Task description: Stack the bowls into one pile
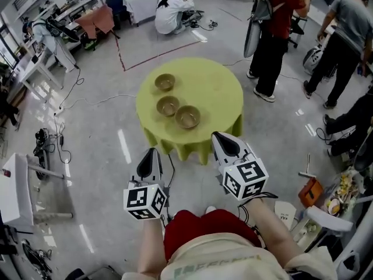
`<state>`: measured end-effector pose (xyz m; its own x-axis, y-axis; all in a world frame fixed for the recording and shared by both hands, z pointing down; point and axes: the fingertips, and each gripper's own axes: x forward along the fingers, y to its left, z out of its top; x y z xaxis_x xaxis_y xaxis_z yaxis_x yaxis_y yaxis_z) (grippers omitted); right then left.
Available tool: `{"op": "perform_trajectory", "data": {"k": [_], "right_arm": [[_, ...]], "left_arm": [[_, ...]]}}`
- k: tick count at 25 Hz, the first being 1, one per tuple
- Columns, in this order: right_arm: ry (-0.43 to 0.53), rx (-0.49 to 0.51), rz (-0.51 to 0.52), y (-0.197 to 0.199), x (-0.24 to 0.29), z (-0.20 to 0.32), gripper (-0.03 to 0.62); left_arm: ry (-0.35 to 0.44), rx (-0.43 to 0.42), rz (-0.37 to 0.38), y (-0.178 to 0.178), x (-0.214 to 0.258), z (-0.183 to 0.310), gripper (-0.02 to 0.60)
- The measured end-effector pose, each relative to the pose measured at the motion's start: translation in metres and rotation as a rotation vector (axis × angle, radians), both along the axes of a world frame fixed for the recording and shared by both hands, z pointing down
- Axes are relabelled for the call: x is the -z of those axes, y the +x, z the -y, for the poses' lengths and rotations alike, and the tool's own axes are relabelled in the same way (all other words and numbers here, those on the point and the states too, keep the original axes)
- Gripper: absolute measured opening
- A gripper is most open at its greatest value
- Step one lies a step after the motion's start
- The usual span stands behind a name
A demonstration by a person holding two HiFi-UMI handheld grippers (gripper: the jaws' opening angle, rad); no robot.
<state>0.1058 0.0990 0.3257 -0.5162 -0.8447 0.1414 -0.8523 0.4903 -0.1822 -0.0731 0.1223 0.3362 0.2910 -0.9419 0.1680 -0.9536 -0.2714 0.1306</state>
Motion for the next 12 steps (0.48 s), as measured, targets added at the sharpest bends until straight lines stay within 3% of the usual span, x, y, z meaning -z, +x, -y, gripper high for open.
{"op": "perform_trajectory", "data": {"k": [12], "right_arm": [[-0.03,0.027,0.021,0.02,-0.008,0.022,0.037]], "left_arm": [[0.007,0.057,0.034,0.017,0.008,0.005,0.025]]}}
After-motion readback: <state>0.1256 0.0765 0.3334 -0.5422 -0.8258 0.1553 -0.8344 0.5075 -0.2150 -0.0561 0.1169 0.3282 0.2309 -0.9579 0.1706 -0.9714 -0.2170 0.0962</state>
